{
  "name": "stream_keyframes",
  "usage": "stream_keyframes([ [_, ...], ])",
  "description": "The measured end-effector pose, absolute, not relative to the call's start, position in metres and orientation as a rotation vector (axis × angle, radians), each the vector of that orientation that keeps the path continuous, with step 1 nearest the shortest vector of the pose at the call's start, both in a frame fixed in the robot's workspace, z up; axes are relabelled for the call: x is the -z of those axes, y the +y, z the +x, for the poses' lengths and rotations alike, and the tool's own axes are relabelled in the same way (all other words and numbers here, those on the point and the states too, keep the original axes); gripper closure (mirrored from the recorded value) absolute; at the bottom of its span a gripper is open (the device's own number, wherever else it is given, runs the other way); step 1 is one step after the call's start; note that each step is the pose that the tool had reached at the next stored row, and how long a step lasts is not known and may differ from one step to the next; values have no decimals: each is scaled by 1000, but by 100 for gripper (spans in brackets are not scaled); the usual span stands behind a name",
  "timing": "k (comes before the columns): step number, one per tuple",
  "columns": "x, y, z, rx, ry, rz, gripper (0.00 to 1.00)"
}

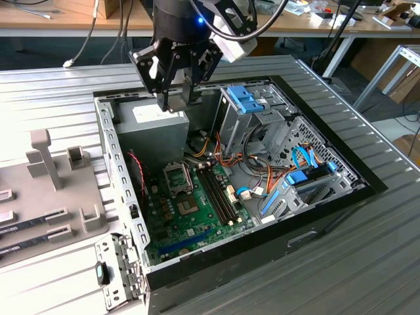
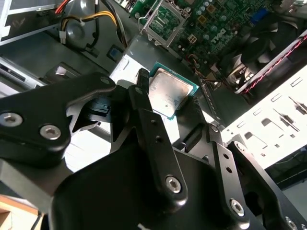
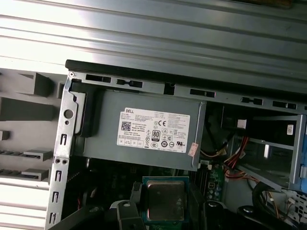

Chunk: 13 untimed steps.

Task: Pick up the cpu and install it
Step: 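Pick up the cpu and move it towards the insertion slot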

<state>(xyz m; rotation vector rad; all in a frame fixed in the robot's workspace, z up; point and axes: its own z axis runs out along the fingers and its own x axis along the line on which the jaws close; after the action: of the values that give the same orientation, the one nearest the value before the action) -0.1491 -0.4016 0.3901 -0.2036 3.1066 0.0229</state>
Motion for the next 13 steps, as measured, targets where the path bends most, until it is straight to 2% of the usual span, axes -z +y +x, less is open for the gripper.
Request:
stream_keyframes([
  [13, -384, -405, -141, -23, 3107, -204, 53],
])
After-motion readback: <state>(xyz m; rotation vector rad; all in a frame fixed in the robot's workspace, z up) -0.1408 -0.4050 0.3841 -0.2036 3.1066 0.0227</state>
